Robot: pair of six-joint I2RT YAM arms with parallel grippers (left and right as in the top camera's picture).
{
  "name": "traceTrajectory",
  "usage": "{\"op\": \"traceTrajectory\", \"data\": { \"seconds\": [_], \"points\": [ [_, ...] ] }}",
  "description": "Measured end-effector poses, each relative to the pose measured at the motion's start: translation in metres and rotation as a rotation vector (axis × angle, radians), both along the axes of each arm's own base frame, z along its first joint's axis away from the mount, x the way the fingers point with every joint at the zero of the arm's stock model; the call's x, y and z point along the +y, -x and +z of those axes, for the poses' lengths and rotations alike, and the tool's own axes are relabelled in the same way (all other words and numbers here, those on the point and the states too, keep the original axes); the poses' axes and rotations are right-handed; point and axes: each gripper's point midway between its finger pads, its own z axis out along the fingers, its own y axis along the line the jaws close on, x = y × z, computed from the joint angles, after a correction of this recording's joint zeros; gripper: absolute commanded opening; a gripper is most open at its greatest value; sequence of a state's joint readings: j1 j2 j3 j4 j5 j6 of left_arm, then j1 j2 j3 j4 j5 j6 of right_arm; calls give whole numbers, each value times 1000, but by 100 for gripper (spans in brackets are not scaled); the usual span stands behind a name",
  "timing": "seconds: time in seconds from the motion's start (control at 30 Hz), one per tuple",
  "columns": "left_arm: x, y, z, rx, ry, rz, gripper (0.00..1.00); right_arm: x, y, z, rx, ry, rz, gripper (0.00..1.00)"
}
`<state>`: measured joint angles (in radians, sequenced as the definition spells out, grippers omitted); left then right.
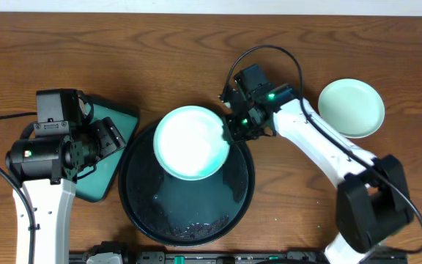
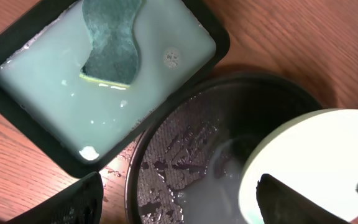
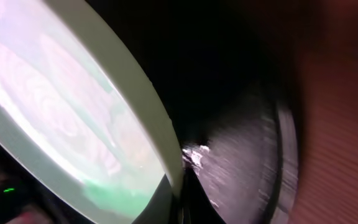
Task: Clean dirty plates on tray and stack at the side
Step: 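Lift the green plate with the right gripper and tilt it up, then hold the green plate tilted upright over the black tray to drain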
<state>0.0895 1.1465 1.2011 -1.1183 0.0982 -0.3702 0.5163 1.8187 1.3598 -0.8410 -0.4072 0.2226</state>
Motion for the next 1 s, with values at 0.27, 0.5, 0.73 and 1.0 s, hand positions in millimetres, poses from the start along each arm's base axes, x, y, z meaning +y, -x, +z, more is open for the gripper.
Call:
{"op": "traceTrajectory", "data": {
  "seconds": [0.27, 0.5, 0.73, 1.0],
  "points": [
    [0, 0, 0, 0, 1, 0, 79, -63, -2, 44, -201, 265, -92, 1],
    [0, 0, 0, 1, 1, 0, 79, -78, -4, 61, -342, 409, -56, 1],
    [0, 0, 0, 1, 1, -1, 79, -64, 4, 71, -484, 541, 63, 1],
    [0, 0, 0, 0, 1, 0, 79, -46, 14, 94, -713, 746, 170, 1]
  ]
}}
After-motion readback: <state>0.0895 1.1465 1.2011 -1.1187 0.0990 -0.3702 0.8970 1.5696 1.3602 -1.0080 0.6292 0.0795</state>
